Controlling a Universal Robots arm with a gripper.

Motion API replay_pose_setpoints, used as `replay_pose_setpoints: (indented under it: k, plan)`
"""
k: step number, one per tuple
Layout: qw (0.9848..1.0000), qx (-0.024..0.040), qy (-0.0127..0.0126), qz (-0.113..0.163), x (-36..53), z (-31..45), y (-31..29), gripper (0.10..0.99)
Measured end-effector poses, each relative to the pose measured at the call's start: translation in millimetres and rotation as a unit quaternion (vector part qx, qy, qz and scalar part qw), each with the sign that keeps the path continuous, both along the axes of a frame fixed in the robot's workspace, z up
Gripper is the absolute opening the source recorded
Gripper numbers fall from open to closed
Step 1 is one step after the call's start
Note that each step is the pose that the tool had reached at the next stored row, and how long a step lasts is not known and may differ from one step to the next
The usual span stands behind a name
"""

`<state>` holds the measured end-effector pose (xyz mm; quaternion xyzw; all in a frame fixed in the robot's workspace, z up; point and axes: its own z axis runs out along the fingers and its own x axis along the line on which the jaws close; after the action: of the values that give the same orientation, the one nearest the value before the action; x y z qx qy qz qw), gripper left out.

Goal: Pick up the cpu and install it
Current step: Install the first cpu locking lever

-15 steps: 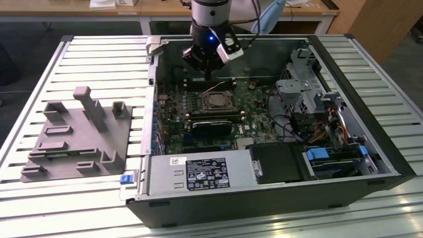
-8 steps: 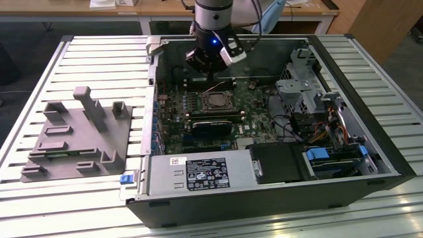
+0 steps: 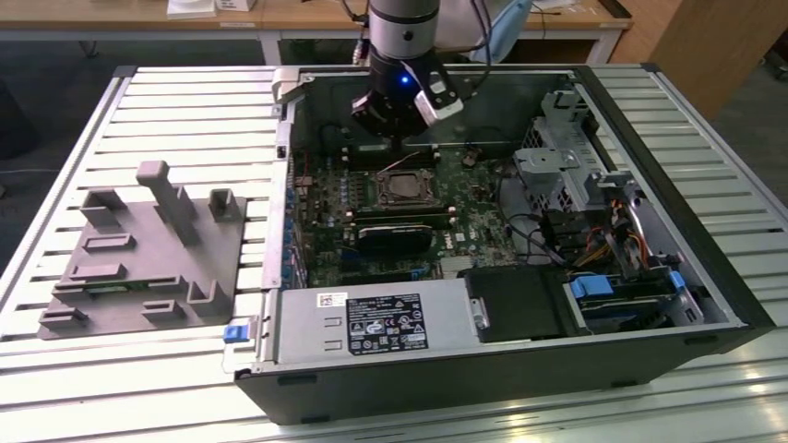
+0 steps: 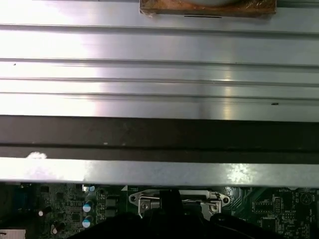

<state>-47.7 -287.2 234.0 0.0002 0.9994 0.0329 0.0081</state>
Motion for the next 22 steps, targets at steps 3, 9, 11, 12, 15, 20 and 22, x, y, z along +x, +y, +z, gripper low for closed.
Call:
replay_pose_setpoints:
  k: [3,9,11,12,15,20,22]
  plan:
    - [1.0000,0.0001,0.0000,0.000,2.8,-2.2,0.8,0.106]
    - [1.0000,0.0000,0.0004,0.000,8.2,-7.2,1.5,0.106]
    - [1.0000,0.0000,0.0005,0.000,9.0,-8.6,1.7,0.106]
    - [1.0000,0.0000,0.0006,0.000,9.4,-9.1,1.8,0.106]
    - [1.0000,0.0000,0.0008,0.000,11.1,-10.5,1.9,0.106]
    - [1.0000,0.0000,0.0010,0.000,14.8,-13.0,2.0,0.106]
    - [1.0000,0.0000,0.0011,0.000,16.1,-14.4,2.0,0.106]
